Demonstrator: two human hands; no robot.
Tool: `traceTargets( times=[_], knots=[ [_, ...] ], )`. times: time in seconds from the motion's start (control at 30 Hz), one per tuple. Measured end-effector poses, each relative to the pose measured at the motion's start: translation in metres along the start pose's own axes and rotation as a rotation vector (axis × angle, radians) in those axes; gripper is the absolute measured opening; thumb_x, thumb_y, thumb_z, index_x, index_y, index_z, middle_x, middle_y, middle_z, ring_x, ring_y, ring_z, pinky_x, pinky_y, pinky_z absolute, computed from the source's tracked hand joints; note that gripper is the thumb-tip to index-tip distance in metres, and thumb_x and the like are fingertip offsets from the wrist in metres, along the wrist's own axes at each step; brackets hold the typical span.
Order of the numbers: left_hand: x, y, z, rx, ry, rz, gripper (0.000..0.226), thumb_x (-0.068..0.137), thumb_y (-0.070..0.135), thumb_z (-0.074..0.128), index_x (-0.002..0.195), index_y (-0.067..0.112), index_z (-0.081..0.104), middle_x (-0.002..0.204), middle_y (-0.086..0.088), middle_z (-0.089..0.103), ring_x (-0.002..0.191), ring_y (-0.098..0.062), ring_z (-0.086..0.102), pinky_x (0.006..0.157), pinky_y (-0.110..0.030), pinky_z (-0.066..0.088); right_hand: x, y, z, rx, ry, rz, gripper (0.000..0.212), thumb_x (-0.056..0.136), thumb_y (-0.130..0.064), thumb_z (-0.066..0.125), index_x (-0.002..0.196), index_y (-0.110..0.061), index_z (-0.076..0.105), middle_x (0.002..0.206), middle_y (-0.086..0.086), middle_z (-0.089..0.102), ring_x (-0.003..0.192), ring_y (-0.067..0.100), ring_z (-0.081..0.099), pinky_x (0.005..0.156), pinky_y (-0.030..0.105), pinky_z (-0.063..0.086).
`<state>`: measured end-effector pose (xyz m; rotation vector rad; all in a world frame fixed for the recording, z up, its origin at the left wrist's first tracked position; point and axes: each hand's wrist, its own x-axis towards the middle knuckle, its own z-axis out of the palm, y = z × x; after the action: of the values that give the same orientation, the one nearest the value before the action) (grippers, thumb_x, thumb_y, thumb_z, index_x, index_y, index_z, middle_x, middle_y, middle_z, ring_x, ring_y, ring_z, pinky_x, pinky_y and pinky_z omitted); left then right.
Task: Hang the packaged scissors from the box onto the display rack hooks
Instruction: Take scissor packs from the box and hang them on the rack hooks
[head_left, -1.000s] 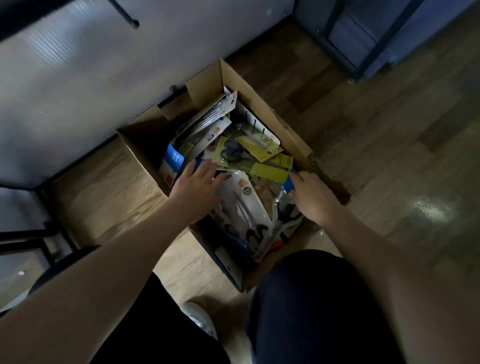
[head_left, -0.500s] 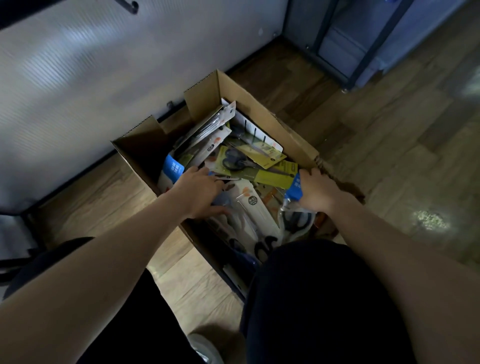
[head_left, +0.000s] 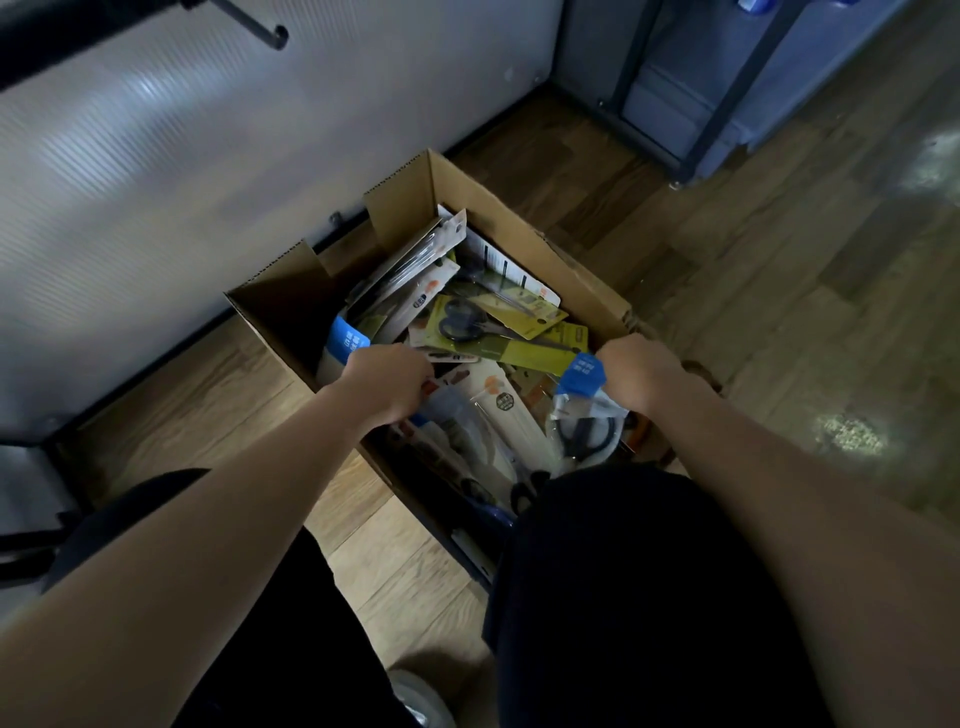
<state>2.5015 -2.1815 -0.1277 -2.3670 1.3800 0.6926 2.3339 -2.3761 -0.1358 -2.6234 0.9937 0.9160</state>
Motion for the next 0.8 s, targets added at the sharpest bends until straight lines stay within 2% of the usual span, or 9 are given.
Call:
traceTargets(
  times=[0.07,0.17,0.23,0.3,0.43,0.53,0.6,0.7,0.8],
  knots=[
    [-0.006,0.003,-0.008,-0.019,0.080,0.015,0.024,0.097,0.031,0.042,0.113,0.017,0.053,0.110,-0.010,0.058,0.102,-0.027,0.054,0.086,-0.037,0.042,-0.006,-0.004,-0.004,0.035,-0.015,-0.029,0.021,0.095,-0.006,0.046,0.114,-0.002,0.054,0.117,0.016,0.057,0.107,0.031,0.057,0.088,0.037,0.046],
    [-0.027,0.013,-0.028,-0.182,0.202,-0.039,0.025,0.100,0.028,0.039,0.117,0.012,0.047,0.106,-0.015,0.060,0.103,-0.033,0.056,0.084,-0.040,0.041,-0.029,-0.011,-0.019,0.080,-0.019,-0.080,0.024,0.096,-0.005,0.043,0.116,0.000,0.055,0.118,0.019,0.057,0.107,0.033,0.056,0.079,0.034,0.043],
    [-0.046,0.021,-0.048,-0.289,0.193,-0.083,0.021,0.097,0.016,0.047,0.116,0.010,0.044,0.104,-0.017,0.062,0.101,-0.035,0.059,0.080,-0.043,0.044,-0.054,-0.014,-0.038,0.072,-0.003,-0.125,0.023,0.097,-0.006,0.041,0.115,0.000,0.054,0.117,0.019,0.057,0.106,0.034,0.056,0.078,0.035,0.042],
    [-0.067,0.028,-0.071,-0.353,0.160,-0.092,0.027,0.092,0.005,0.050,0.117,0.009,0.042,0.105,-0.018,0.063,0.100,-0.036,0.060,0.079,-0.044,0.047,-0.084,-0.016,-0.062,0.025,0.027,-0.165,0.024,0.098,-0.006,0.040,0.117,-0.001,0.053,0.116,0.018,0.057,0.106,0.034,0.056,0.078,0.036,0.042],
    [-0.116,0.041,-0.126,-0.430,0.094,-0.133,0.041,0.089,0.000,0.050,0.127,0.012,0.040,0.113,-0.018,0.061,0.106,-0.036,0.058,0.084,-0.041,0.047,-0.138,-0.018,-0.114,0.024,0.097,-0.230,0.027,0.096,-0.006,0.042,0.120,-0.006,0.056,0.112,0.017,0.061,0.104,0.032,0.058,0.072,0.030,0.040],
    [-0.155,0.050,-0.175,-0.427,0.094,-0.130,0.043,0.091,0.002,0.047,0.131,0.015,0.041,0.121,-0.014,0.058,0.107,-0.035,0.058,0.085,-0.039,0.046,-0.177,-0.017,-0.162,0.054,0.097,-0.245,0.024,0.096,-0.011,0.047,0.115,-0.008,0.059,0.110,0.015,0.064,0.104,0.032,0.059,0.077,0.033,0.045],
    [-0.180,0.054,-0.210,-0.424,0.127,-0.156,0.041,0.093,0.004,0.046,0.132,0.015,0.043,0.119,-0.014,0.060,0.105,-0.034,0.060,0.082,-0.038,0.046,-0.202,-0.015,-0.198,0.135,0.119,-0.230,0.022,0.095,-0.012,0.049,0.113,-0.007,0.061,0.106,0.017,0.064,0.099,0.035,0.061,0.075,0.034,0.047],
    [-0.220,0.058,-0.268,-0.601,0.222,-0.272,0.041,0.094,0.006,0.043,0.133,0.017,0.044,0.109,-0.018,0.065,0.098,-0.038,0.061,0.079,-0.041,0.049,-0.242,-0.009,-0.255,0.277,0.186,-0.205,0.016,0.092,-0.014,0.053,0.100,-0.005,0.063,0.096,0.021,0.064,0.092,0.038,0.060,0.068,0.035,0.043],
    [-0.258,0.060,-0.327,-0.715,0.323,-0.356,0.035,0.094,0.009,0.046,0.127,0.014,0.052,0.110,-0.016,0.065,0.094,-0.035,0.061,0.068,-0.035,0.046,-0.283,-0.005,-0.311,0.397,0.308,-0.189,0.011,0.087,-0.010,0.054,0.083,-0.003,0.062,0.087,0.024,0.064,0.083,0.039,0.058,0.064,0.039,0.038]
  ],
)
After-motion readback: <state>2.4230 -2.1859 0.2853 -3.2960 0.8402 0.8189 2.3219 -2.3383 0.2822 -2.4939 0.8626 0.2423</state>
